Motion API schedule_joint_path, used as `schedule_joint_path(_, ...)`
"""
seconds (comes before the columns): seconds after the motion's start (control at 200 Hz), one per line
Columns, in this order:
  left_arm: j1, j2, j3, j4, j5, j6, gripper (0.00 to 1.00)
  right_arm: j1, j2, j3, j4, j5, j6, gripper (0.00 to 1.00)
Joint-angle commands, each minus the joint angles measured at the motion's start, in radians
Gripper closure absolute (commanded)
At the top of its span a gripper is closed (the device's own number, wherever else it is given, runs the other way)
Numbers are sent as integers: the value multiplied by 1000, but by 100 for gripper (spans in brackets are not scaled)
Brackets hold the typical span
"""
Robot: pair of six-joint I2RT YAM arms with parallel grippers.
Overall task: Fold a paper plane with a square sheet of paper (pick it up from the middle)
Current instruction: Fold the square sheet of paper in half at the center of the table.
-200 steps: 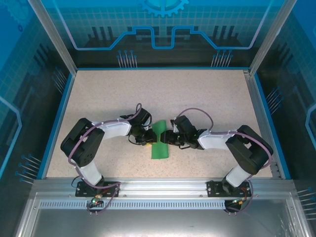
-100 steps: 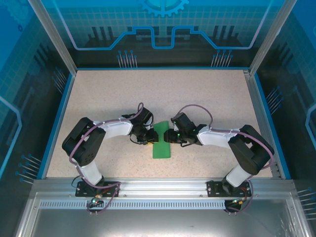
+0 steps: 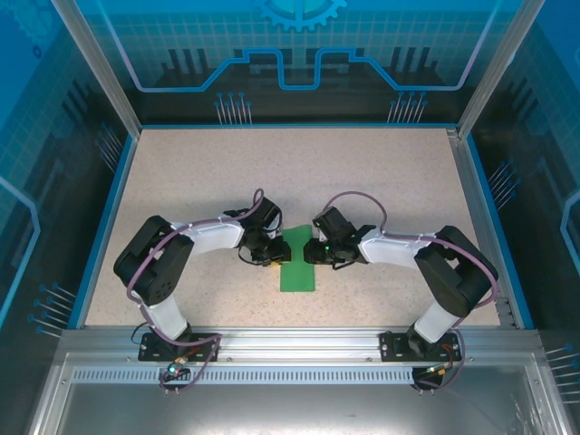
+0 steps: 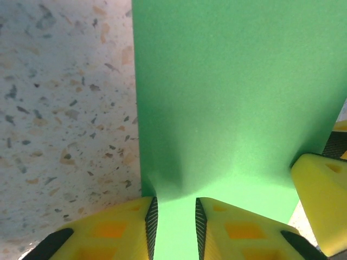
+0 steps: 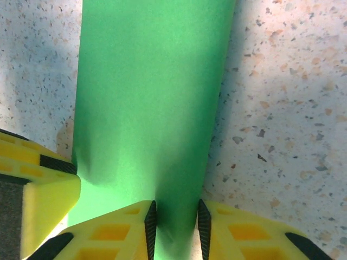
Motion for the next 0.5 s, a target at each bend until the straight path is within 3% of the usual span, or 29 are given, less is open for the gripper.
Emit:
schedule_joint_path(0.0,-8,-47,39,-55,-21,30,71,-8,17,22,-35,20,-23,72)
schedule_joint_path(0.495,-8,-65,74,-110,-49,52,70,-29,-8,-20,-14,11,-19,73)
